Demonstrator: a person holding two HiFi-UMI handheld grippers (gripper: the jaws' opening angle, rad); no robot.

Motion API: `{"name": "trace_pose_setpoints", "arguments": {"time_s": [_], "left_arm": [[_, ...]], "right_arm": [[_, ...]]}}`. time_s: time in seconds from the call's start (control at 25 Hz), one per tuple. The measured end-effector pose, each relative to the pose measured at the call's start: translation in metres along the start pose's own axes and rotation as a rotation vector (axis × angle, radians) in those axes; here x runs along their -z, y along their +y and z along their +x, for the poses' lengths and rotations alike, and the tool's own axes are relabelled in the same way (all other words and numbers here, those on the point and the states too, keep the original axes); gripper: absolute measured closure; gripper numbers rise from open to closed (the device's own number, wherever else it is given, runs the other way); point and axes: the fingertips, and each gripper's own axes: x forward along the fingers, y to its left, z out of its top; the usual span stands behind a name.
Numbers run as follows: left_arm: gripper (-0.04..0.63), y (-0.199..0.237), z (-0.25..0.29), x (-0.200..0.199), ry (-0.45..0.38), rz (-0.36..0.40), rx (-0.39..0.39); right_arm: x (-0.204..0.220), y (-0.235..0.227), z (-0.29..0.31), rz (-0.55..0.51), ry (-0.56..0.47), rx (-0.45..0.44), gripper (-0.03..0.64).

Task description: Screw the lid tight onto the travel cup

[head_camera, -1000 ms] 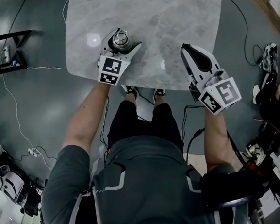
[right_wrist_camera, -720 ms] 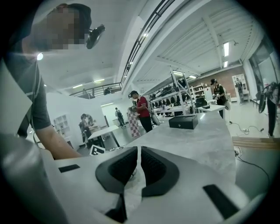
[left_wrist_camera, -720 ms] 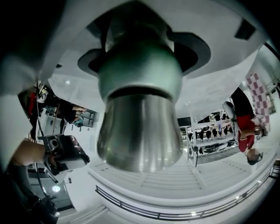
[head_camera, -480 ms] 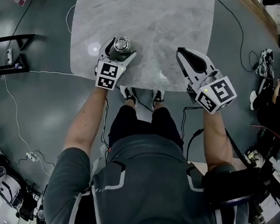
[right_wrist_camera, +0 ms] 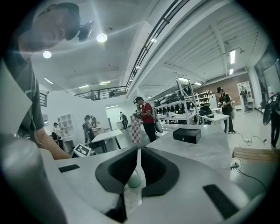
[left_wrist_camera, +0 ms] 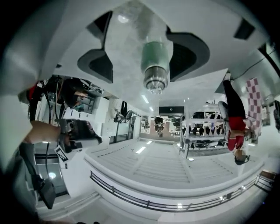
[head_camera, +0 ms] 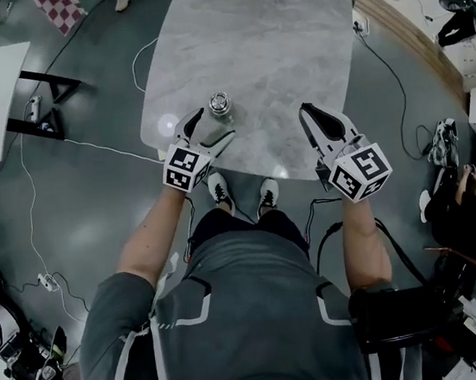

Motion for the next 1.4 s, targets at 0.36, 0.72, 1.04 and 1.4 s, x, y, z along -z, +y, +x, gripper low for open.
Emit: {"name": "trace_pose_setpoints", "arguments": {"time_s": [0.36, 0.72, 1.04, 1.4], "left_arm": [[0.189, -0.011, -0.053, -0.11, -0.185, 0.015, 0.014], [0.293, -0.02, -0.111, -0.188, -0.355, 0.001, 0.048], [0.537, -0.016, -0.144, -0.237, -0.41, -0.025, 0.025], [0.586, -0.009, -0.144, -0.265, -0.375, -0.075, -0.026]], "right_arm": [[-0.051, 0.009, -0.006, -0.045, -0.052, -0.008, 0.569], [-0.094, 0.037, -0.015, -0.069, -0.091, -0.001, 0.568], [-0.13, 0.056, -0.024, -0.109, -0.134, -0.025, 0.569], [-0.15, 0.04, -0.035, -0.116, -0.139, 0.044, 0.588]]}}
